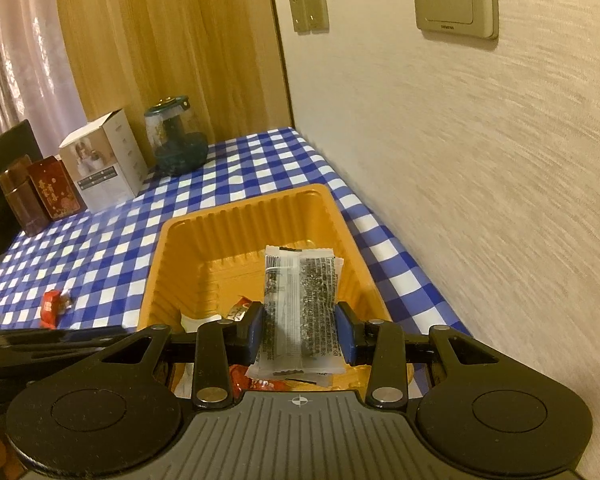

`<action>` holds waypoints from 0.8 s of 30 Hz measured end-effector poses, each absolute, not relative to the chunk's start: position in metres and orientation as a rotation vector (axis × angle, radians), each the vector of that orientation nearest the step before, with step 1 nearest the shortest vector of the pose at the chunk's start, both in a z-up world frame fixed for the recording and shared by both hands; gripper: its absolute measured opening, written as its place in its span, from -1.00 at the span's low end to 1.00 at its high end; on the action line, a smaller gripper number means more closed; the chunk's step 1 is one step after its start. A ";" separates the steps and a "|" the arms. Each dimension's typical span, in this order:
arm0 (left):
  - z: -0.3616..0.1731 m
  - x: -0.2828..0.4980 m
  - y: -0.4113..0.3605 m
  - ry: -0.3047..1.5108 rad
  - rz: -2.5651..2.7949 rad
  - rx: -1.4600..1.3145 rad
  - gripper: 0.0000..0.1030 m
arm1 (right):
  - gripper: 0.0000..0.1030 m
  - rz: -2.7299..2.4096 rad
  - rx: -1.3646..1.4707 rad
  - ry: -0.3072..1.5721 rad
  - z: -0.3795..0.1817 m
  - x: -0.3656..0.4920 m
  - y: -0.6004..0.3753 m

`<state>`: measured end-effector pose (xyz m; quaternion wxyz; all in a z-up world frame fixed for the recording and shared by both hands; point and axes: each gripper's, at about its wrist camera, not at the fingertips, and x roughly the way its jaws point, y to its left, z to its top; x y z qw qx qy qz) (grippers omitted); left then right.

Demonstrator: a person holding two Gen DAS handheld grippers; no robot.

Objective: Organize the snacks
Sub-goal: 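Lower both held snacks into the orange tray and open both tools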

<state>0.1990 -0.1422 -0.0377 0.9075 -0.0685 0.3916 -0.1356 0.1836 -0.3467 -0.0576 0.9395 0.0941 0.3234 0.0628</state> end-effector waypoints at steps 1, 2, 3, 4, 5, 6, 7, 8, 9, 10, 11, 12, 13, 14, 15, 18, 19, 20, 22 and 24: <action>-0.038 0.197 -0.138 0.809 -0.269 -0.145 -0.30 | -0.25 0.130 0.194 0.660 -0.057 0.184 -0.347; -0.038 0.196 -0.135 0.810 -0.262 -0.148 -0.27 | -0.25 0.134 0.195 0.659 -0.057 0.184 -0.346; -0.038 0.195 -0.132 0.809 -0.258 -0.153 -0.21 | -0.25 0.137 0.194 0.658 -0.057 0.185 -0.345; -0.038 0.193 -0.130 0.809 -0.252 -0.159 -0.17 | -0.25 0.141 0.194 0.657 -0.056 0.185 -0.345; -0.038 0.192 -0.127 0.810 -0.248 -0.164 -0.09 | -0.25 0.145 0.195 0.657 -0.056 0.185 -0.345; -0.038 0.192 -0.126 0.810 -0.248 -0.166 -0.06 | -0.25 0.148 0.197 0.657 -0.056 0.186 -0.344; -0.038 0.191 -0.125 0.811 -0.249 -0.167 -0.06 | -0.25 0.151 0.198 0.657 -0.056 0.187 -0.343; -0.038 0.190 -0.124 0.811 -0.249 -0.169 -0.05 | -0.25 0.154 0.200 0.657 -0.055 0.188 -0.342; -0.037 0.190 -0.123 0.809 -0.248 -0.171 -0.03 | -0.25 0.156 0.203 0.657 -0.055 0.189 -0.341; -0.037 0.189 -0.122 0.807 -0.247 -0.174 -0.02 | -0.25 0.158 0.208 0.658 -0.055 0.191 -0.341; -0.037 0.189 -0.121 0.804 -0.246 -0.175 0.01 | -0.25 0.160 0.216 0.658 -0.056 0.193 -0.341; -0.037 0.188 -0.120 0.803 -0.244 -0.176 0.04 | -0.25 0.165 0.234 0.651 -0.056 0.194 -0.342; -0.037 0.188 -0.119 0.803 -0.243 -0.176 0.06 | -0.24 0.173 0.268 0.644 -0.057 0.196 -0.345; -0.037 0.187 -0.118 0.802 -0.241 -0.175 0.11 | -0.22 0.181 0.309 0.643 -0.059 0.199 -0.349; -0.037 0.186 -0.117 0.800 -0.238 -0.173 0.15 | 0.02 0.179 0.340 0.648 -0.061 0.201 -0.352; -0.036 0.182 -0.112 0.797 -0.229 -0.173 0.15 | 0.33 0.145 0.374 0.630 -0.060 0.200 -0.360; -0.036 0.180 -0.110 0.796 -0.224 -0.175 0.15 | 0.33 0.140 0.375 0.629 -0.059 0.198 -0.362; -0.036 0.178 -0.108 0.795 -0.219 -0.177 0.17 | 0.33 0.134 0.377 0.630 -0.058 0.196 -0.363; -0.036 0.175 -0.105 0.795 -0.212 -0.179 0.22 | 0.33 0.130 0.384 0.633 -0.058 0.191 -0.365; -0.035 0.171 -0.102 0.796 -0.206 -0.182 0.27 | 0.33 0.124 0.382 0.636 -0.056 0.185 -0.364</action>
